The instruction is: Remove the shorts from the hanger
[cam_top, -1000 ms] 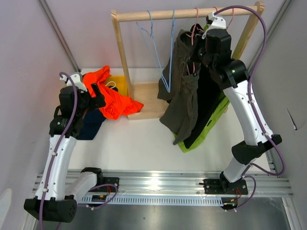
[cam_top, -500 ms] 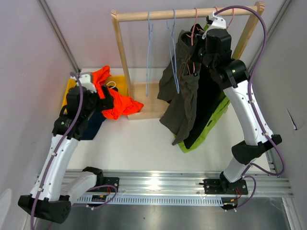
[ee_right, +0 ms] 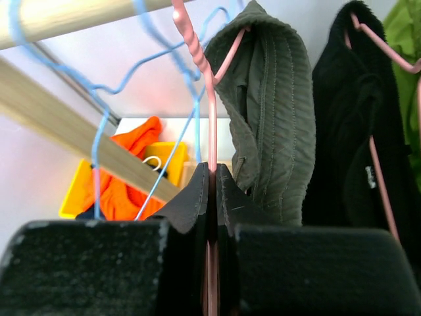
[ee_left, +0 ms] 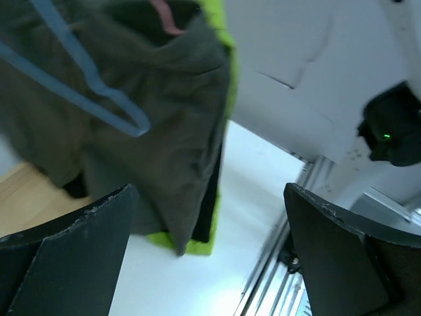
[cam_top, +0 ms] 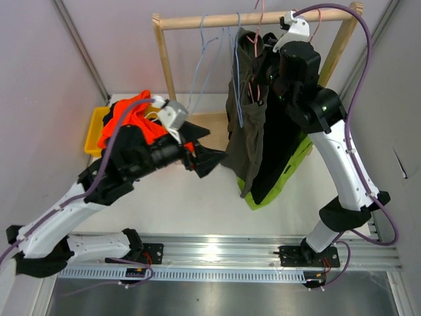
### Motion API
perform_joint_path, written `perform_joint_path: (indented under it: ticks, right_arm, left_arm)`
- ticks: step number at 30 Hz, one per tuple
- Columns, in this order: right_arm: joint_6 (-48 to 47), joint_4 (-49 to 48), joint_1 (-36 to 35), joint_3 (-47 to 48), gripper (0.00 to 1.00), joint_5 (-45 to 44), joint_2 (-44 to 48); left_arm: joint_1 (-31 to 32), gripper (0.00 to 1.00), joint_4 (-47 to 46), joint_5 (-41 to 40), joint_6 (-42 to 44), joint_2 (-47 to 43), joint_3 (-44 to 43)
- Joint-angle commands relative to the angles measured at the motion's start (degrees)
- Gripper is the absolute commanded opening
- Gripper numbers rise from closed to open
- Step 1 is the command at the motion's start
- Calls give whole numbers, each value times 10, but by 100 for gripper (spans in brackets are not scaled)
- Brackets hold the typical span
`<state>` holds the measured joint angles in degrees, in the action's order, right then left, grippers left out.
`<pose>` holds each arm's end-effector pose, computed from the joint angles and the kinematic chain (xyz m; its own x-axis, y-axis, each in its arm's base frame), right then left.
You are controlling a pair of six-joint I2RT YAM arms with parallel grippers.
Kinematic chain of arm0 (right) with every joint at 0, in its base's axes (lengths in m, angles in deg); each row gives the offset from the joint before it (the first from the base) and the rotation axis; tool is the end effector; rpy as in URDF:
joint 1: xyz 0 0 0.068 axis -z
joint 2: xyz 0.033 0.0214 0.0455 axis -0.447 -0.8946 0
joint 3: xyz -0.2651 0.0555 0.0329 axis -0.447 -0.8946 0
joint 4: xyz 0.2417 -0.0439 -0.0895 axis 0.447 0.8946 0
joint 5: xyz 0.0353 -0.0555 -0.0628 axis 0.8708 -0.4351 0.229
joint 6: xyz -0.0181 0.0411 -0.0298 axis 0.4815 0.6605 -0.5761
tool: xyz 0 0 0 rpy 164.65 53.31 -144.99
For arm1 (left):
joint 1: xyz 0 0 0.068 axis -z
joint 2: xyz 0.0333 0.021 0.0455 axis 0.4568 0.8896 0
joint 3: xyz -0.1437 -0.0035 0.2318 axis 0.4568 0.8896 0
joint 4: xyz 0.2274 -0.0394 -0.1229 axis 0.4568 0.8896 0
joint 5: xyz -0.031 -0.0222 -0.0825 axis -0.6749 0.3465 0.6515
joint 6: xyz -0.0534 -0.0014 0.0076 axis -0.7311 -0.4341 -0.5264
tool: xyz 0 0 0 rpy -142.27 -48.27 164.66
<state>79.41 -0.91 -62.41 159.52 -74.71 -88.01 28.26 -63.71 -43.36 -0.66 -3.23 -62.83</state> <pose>0.2591 0.1714 0.5636 -0.1334 0.2373 -0.9622 -0.2285 0.9374 0.2628 0.1077 -0.1592 0.4876 -0.1854 -0.0974 -0.9778 0.8289 0.5190 -0.2088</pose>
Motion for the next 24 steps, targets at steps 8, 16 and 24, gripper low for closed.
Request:
perform_joint_path:
  ticks: [8,16,24]
  right_arm:
    - [8,-46,-43,22,0,-84,67]
    - [38,-32,-50,-9,0,-62,109]
    - [77,-8,-53,-14,0,-13,129]
  left_arm:
    - [113,99,-149,40,16,157,-35]
    - [130,99,-143,-56,33,224,-80]
    - [131,76,-137,-145,45,245,-95]
